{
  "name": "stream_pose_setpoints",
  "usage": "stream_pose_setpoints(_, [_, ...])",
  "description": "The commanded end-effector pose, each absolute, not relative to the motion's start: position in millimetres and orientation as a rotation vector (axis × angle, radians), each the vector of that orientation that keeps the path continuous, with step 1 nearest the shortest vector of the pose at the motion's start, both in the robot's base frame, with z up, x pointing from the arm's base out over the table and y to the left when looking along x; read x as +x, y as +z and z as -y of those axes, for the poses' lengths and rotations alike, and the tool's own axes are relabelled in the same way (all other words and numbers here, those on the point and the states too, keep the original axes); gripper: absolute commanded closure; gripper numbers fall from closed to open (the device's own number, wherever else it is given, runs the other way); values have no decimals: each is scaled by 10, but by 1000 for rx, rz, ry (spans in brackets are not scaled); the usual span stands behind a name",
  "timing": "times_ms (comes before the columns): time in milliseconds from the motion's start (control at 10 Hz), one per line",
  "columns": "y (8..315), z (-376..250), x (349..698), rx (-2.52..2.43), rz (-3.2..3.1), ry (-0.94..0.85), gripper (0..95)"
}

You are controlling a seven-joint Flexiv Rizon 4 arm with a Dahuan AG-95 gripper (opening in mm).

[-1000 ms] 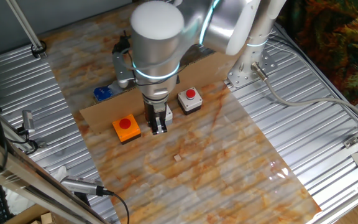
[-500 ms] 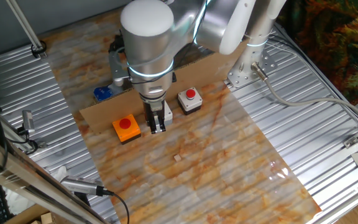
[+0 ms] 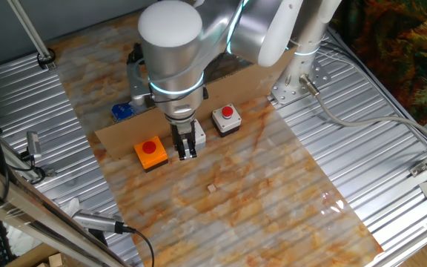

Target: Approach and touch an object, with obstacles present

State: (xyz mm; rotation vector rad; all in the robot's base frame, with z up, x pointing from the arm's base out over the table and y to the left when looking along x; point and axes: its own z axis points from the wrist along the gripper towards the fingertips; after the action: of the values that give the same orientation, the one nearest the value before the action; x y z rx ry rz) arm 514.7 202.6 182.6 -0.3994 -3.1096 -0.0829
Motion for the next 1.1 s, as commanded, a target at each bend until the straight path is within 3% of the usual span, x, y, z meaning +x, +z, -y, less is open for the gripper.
stream_pose_setpoints(100, [1826, -2023, 5136, -398, 3099, -77, 950])
stream_pose_setpoints(500, [1806, -2017, 5137, -394, 3071, -89, 950])
stream_pose_setpoints(1100, [1391, -1980, 5189, -389, 3079, -90, 950])
